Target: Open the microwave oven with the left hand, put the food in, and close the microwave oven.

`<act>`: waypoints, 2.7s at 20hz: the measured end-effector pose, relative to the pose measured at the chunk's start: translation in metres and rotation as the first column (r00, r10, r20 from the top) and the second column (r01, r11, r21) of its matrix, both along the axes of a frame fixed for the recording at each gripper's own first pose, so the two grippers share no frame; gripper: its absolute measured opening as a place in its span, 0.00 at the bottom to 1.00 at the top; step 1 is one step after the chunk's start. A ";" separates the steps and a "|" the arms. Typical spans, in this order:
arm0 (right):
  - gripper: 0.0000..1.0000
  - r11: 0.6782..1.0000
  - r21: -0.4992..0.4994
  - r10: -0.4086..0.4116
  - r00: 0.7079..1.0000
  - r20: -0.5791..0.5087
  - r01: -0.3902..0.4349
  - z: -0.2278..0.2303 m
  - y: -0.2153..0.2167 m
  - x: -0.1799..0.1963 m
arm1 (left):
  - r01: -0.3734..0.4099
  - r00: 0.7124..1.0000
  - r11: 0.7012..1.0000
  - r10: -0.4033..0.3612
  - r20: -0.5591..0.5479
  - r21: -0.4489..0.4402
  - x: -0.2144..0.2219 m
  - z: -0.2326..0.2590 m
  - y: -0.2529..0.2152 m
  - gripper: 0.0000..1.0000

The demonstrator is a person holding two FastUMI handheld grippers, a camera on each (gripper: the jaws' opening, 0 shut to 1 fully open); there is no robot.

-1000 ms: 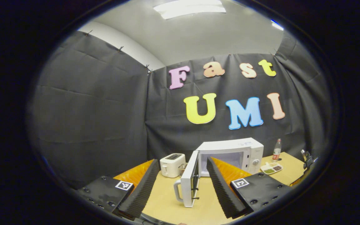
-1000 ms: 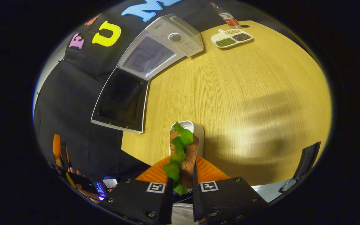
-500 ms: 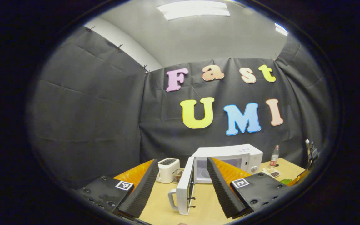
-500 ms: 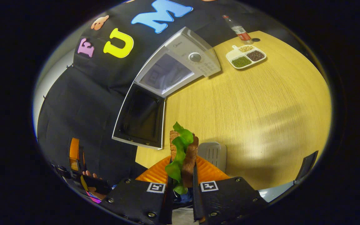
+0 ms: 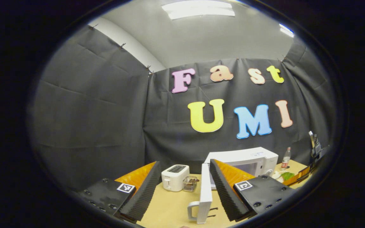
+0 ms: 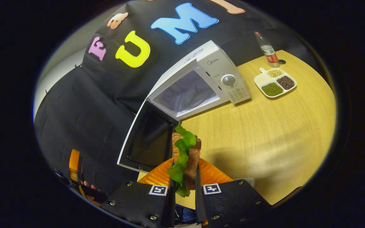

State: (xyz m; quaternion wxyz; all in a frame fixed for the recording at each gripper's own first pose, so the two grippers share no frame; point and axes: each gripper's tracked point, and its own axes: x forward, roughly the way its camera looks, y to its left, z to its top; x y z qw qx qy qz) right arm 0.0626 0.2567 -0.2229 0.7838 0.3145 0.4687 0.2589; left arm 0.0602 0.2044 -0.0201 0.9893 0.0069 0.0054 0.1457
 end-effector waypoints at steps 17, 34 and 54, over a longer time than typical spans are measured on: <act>0.26 0.949 0.003 -0.309 0.932 0.187 0.314 -0.047 0.126 0.147 | -0.063 0.992 0.997 0.067 -0.105 0.044 0.033 -0.047 0.122 0.98; 0.25 0.899 -0.085 -0.373 0.854 0.362 0.429 -0.109 0.165 0.269 | -0.142 0.960 0.988 0.152 -0.237 0.060 0.013 -0.099 0.165 0.98; 0.98 0.797 -0.387 -0.228 0.825 0.518 0.463 -0.109 0.092 0.256 | -0.135 0.957 0.990 0.137 -0.256 0.024 0.011 -0.130 0.152 0.95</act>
